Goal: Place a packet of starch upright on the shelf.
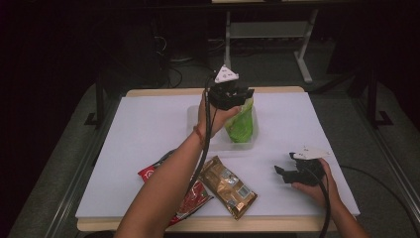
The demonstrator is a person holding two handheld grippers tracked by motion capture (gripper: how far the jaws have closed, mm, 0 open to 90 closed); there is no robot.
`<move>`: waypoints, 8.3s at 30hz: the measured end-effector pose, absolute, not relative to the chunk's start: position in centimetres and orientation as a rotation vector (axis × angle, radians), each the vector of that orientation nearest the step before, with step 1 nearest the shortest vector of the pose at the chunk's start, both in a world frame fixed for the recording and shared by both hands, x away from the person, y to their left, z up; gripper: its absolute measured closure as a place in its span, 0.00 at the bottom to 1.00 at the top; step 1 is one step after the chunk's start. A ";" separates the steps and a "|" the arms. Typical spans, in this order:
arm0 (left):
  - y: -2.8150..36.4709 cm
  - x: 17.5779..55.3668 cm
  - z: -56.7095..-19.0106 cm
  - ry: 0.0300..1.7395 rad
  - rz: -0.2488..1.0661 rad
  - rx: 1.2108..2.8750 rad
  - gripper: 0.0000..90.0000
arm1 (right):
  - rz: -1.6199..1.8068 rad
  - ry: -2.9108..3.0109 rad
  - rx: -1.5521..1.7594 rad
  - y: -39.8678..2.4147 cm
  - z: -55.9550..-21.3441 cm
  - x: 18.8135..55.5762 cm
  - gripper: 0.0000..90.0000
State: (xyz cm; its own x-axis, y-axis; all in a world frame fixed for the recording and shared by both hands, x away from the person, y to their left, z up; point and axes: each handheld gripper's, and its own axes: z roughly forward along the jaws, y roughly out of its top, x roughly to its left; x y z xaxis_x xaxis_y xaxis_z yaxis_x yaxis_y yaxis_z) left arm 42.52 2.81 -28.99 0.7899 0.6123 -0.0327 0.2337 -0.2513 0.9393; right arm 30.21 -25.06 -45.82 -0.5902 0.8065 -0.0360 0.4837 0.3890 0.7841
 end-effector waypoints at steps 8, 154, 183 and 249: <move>5.8 40.3 -27.9 0.579 0.385 1.872 0.65 | 1.060 2.243 1.108 -25.0 -45.8 30.2 0.25; 14.4 38.6 -27.2 0.670 0.196 1.687 1.00 | 1.010 2.293 1.088 -24.6 -46.0 30.5 0.27; 9.5 43.4 -31.8 0.815 0.239 1.669 1.00 | 1.002 2.297 1.074 -24.5 -46.0 30.4 0.27; 21.0 36.5 -36.1 0.624 0.465 2.064 0.47 | 1.013 2.292 1.071 -24.5 -45.9 30.5 0.27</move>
State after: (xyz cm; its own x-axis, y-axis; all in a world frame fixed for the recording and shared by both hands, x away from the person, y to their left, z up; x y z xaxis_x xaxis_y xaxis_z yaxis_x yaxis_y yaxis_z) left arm 36.48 21.02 -36.10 0.8016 0.5916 0.0866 0.2522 -0.4659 0.8481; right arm 30.55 -24.51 -45.92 -0.6186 0.7834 -0.0604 0.4824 0.4394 0.7578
